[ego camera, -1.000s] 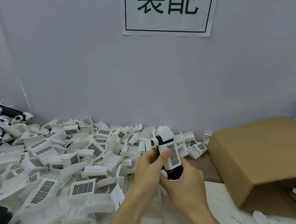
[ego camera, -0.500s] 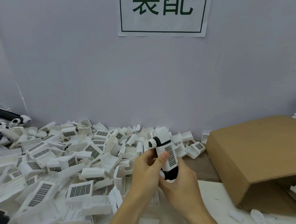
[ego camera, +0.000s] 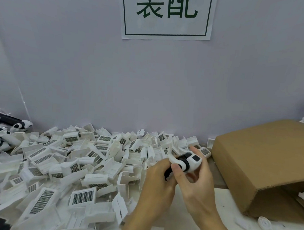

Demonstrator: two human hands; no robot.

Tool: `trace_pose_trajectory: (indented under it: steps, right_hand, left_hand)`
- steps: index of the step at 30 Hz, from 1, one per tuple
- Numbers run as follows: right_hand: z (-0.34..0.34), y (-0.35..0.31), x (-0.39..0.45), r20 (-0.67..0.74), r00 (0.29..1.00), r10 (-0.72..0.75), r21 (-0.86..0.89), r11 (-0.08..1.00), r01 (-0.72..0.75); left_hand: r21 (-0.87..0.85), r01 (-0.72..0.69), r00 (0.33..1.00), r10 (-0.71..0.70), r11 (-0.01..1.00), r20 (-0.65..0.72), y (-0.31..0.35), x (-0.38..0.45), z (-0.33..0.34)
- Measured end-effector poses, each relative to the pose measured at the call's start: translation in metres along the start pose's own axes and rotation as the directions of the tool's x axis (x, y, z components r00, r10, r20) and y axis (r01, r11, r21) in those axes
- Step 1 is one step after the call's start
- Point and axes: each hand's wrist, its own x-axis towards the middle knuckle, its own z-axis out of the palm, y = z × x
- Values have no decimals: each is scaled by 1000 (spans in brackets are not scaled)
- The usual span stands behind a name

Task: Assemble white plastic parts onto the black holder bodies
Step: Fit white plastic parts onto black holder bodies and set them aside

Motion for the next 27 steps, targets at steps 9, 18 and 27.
trace_pose_trajectory:
  steps: [9,18,27]
  right_hand:
    - [-3,-1,11,-169,985,28,-89,995,-43]
    - [-5,-6,13,-198,978,61,-48,996,-72]
    - [-2,-6,6,-32,994,108,77,991,-105]
  left_hand:
    - [106,-129,990,121,986,78,6,-2,-1]
    - [252,-153,986,129,956,110,0,-1,3]
    - [-108,-40,954,6,993,-299,15,3,2]
